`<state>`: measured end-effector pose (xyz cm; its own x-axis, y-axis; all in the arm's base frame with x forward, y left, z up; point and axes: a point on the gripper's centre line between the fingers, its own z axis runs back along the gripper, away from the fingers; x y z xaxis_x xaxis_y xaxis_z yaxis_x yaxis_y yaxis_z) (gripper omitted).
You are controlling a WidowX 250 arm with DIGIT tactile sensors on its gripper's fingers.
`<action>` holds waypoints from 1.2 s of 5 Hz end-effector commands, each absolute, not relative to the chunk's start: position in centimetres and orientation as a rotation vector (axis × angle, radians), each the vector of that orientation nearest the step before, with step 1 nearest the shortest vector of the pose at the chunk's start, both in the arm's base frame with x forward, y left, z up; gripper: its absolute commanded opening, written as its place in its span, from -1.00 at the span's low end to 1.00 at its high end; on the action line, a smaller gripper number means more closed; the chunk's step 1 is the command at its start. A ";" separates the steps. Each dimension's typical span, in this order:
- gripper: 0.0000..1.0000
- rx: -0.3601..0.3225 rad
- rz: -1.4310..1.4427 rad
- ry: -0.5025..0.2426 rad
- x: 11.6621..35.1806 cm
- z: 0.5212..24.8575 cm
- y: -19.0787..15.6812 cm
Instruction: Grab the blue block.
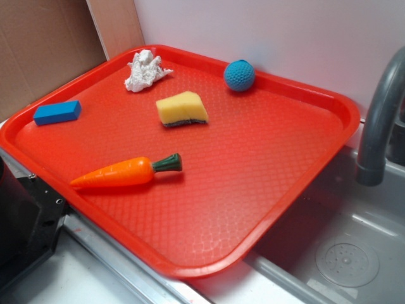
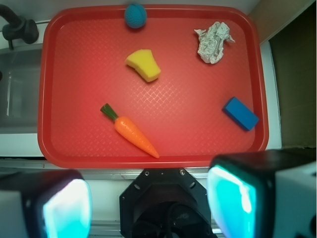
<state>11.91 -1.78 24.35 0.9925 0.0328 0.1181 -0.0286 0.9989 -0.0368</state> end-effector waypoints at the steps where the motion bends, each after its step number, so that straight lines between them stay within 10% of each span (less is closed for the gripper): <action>1: 1.00 -0.035 0.031 -0.119 11.9 24.4 -1.8; 3: 1.00 0.064 -0.470 -0.024 16.7 18.8 2.8; 4: 1.00 0.160 -0.718 -0.045 16.5 17.1 4.9; 6: 1.00 0.138 -0.879 0.021 16.0 14.1 9.0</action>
<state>15.39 9.13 13.59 0.6418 -0.7635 -0.0719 0.7665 0.6357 0.0914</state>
